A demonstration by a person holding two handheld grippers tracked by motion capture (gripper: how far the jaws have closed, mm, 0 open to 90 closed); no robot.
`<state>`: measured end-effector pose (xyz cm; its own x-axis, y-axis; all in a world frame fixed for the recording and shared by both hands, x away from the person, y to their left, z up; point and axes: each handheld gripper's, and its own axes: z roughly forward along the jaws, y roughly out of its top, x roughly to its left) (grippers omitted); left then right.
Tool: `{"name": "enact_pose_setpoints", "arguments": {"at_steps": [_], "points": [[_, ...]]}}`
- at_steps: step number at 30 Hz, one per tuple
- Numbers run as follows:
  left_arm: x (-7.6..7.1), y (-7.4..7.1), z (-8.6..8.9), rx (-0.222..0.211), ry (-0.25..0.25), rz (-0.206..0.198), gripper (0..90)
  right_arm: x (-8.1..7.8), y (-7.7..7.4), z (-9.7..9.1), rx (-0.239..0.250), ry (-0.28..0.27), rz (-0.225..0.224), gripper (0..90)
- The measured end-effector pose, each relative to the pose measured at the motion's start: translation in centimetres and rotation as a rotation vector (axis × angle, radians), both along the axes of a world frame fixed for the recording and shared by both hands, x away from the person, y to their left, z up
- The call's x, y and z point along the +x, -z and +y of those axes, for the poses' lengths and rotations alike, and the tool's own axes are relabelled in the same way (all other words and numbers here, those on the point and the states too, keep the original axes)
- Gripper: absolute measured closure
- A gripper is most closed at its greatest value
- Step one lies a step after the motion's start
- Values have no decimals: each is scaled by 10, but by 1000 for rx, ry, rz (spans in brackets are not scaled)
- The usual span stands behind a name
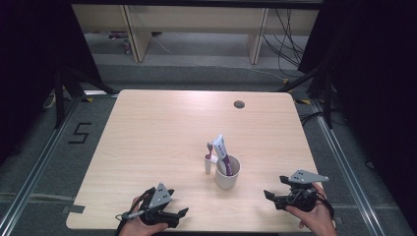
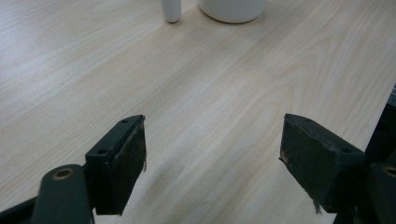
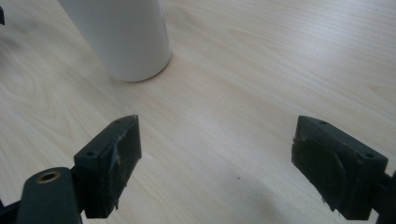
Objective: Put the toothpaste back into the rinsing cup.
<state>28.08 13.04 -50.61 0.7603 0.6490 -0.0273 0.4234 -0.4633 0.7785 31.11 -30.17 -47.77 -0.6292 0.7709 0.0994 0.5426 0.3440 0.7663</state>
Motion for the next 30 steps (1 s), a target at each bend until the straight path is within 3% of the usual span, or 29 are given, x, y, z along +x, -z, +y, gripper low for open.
{"name": "enact_pose_setpoints", "arguments": {"at_steps": [1,4,5,6,7,8,10,12,13,14,15,16,18,21,22,24,25,26,30], "points": [[0,0,0,-9,-3,1,223,-3,0,1,8,18,12,165],[0,0,0,1,2,-1,223,-5,1,-1,0,1,-2,165],[0,0,0,1,2,-1,223,-7,2,-1,4,5,14,165],[-1,1,-1,-18,-4,1,223,-8,3,-1,13,10,18,165],[0,0,0,-7,-2,0,223,-8,3,-3,-10,-8,-1,165],[0,1,0,-12,-1,-1,223,-10,3,-3,-4,3,14,165],[0,0,0,2,3,-2,223,-12,4,-6,-17,4,-6,165],[0,0,0,2,3,-2,223,-14,5,-6,4,13,15,165],[0,0,0,1,2,-2,223,-14,5,-7,-18,6,-2,165],[0,0,0,1,2,-3,223,-16,5,-6,1,19,20,165],[0,0,0,2,2,-3,223,-15,6,-8,-24,4,-6,165],[0,0,0,2,2,-3,223,-17,6,-7,-14,18,23,165],[0,0,0,4,4,-3,222,-17,7,-9,-26,7,4,165],[0,0,0,-1,2,-3,222,-22,7,-9,-12,24,27,164],[0,1,0,-10,1,-1,222,-21,7,-11,-35,6,5,164],[-1,0,-1,-7,1,1,222,-23,7,-11,-31,18,14,164],[-1,1,-1,-8,1,0,222,-23,8,-12,-39,9,-2,164],[-1,1,-1,-12,1,2,220,-25,8,-11,-15,30,29,164],[0,1,0,5,4,-3,206,-24,8,-14,-50,22,-3,164]]}}
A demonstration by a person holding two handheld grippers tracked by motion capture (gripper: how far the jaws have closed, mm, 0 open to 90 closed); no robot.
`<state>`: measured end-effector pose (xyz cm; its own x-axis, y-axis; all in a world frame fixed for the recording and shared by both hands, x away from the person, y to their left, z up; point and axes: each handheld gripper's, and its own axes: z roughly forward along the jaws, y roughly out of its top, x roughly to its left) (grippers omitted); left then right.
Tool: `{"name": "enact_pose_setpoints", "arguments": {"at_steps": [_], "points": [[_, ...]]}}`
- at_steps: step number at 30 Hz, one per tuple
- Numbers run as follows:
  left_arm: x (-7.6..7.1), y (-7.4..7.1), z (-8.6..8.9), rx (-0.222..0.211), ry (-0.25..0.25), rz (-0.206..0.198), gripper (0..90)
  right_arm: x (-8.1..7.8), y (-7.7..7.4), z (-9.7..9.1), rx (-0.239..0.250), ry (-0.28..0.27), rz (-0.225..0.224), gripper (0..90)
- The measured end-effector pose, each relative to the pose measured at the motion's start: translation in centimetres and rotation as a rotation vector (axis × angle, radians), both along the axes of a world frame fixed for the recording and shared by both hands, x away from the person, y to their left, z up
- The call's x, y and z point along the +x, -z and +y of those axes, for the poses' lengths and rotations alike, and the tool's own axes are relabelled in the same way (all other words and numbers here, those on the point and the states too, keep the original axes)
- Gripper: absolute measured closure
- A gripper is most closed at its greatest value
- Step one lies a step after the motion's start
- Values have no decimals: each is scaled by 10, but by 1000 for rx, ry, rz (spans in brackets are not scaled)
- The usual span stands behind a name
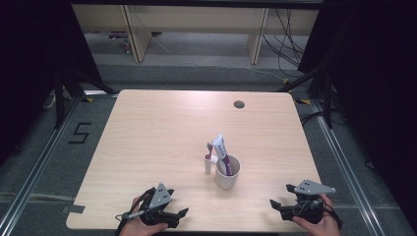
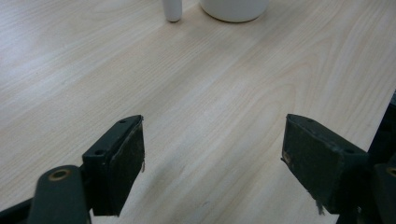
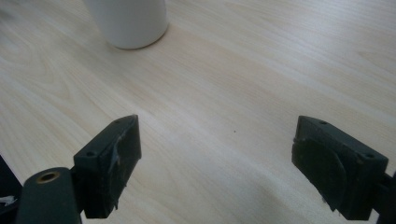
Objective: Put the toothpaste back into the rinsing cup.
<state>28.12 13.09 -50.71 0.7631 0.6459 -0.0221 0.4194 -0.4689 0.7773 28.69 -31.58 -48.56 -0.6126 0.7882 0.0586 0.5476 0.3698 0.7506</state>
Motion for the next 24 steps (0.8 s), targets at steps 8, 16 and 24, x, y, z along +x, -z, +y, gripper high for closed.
{"name": "enact_pose_setpoints", "arguments": {"at_steps": [8,16,24], "points": [[0,1,-1,-26,-24,6,169,-1,1,0,11,3,23,164],[0,1,0,-18,-22,7,163,-1,1,1,13,-2,24,164],[1,2,0,-19,-28,7,164,0,2,2,-9,-5,15,164]]}}
